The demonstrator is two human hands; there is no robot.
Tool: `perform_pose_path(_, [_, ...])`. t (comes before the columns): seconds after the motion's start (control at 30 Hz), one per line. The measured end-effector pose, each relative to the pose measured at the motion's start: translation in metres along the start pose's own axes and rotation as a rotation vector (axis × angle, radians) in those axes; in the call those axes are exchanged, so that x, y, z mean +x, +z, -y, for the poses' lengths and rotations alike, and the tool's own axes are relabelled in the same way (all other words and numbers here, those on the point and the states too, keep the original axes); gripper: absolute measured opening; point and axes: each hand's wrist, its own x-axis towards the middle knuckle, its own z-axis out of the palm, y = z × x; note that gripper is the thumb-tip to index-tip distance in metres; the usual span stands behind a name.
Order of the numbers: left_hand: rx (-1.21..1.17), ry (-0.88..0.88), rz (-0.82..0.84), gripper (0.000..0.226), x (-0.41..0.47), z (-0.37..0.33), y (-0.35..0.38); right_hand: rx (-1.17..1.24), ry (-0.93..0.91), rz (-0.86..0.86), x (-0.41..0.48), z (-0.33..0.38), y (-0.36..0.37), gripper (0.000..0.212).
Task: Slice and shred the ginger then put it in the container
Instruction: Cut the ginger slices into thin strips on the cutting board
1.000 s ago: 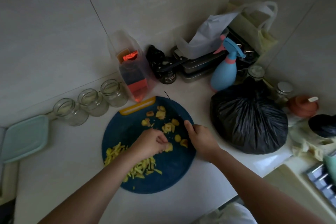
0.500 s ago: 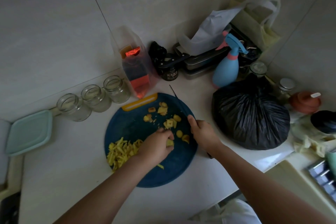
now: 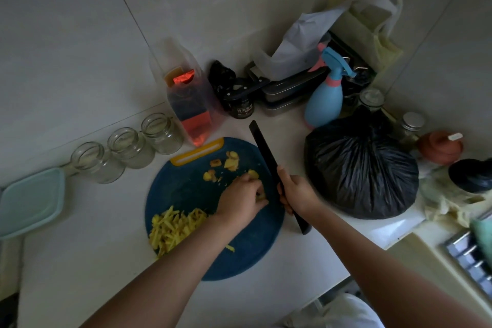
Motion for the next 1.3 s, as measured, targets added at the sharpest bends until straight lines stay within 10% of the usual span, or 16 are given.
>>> perform_pose_path(0.4, [-0.338,-0.162,-0.136,0.005,0.018,0.025,-0.031,-0.020,-0.002,0.032,-0.001,0.004,-0.001,0.054])
perform_pose_path(1.0, [-0.019,0.039,0.064,0.017,0.011,0.038,-0.031,-0.060,-0.021,0.035,0.001,0.001,-0.002,0.054])
perform_pose_path(1.3, [-0.746,-0.493,0.061,0.009,-0.023,0.026,-0.032,-0.064,-0.026,0.030,0.000,0.002,-0.002,0.054])
